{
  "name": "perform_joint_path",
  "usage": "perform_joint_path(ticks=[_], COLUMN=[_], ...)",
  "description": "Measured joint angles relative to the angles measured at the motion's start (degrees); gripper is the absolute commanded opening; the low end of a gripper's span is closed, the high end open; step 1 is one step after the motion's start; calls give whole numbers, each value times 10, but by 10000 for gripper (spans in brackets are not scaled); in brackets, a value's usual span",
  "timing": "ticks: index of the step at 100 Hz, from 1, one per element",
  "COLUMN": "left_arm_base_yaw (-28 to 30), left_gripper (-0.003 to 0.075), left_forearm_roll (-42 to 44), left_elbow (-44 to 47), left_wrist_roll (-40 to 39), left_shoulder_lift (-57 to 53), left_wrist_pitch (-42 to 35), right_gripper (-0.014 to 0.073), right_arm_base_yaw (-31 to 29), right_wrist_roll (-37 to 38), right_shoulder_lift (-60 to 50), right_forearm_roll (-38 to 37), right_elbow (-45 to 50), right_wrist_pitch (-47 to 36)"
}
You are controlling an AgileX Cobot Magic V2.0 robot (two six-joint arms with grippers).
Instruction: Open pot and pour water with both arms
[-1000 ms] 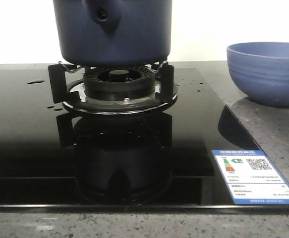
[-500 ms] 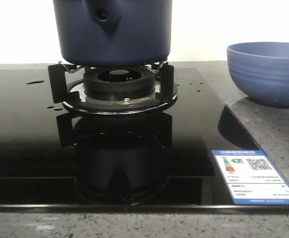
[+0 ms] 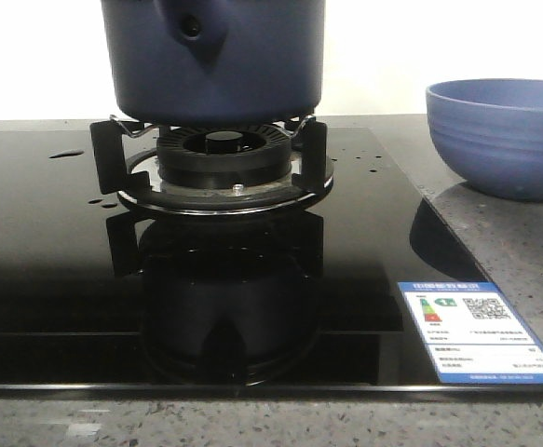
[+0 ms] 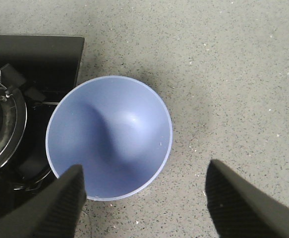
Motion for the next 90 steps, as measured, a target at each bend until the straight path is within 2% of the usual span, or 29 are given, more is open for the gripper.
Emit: perform_joint_path(ticks=[20, 28, 35, 39, 43, 45, 50, 58, 74, 90], left_arm_base_yaw=[30, 39, 45, 47, 51, 53, 60, 73, 90, 91], left_gripper=[596, 546, 430, 333, 198, 157, -15, -19, -20, -19], left_forearm_roll=[-4, -4, -4, -4, -4, -4, -4, -1, 35, 83], left_elbow=[-16, -16, -16, -16, -16, -16, -16, -16, -3, 79], left_wrist_roll=[0, 0, -3, -9, -19, -24, -32, -37, -72, -98], left_shoulder_lift=[-45, -68, -87, -98, -108, -114, -126, -147, -198, -283], left_wrist_pitch=[18, 22, 25, 25, 23, 22, 19, 13, -32, -151], right_gripper=[465, 461, 407, 344, 262, 232, 102, -74, -64, -64], right_arm_base_yaw=[0, 0, 0, 0, 0, 0, 0, 0, 5, 14], right_wrist_roll=[-1, -1, -1, -1, -1, -1, -2, -28, -129, -275], right_shoulder_lift=[0, 0, 0, 0, 0, 0, 0, -1, -26, -90], right_forearm_roll=[0, 4, 21, 36, 51, 61, 87, 139, 251, 359], right_elbow=[0, 0, 0, 0, 0, 0, 0, 7, 72, 189], right_wrist_pitch=[0, -2, -12, -19, -31, -37, -54, -92, -194, -314])
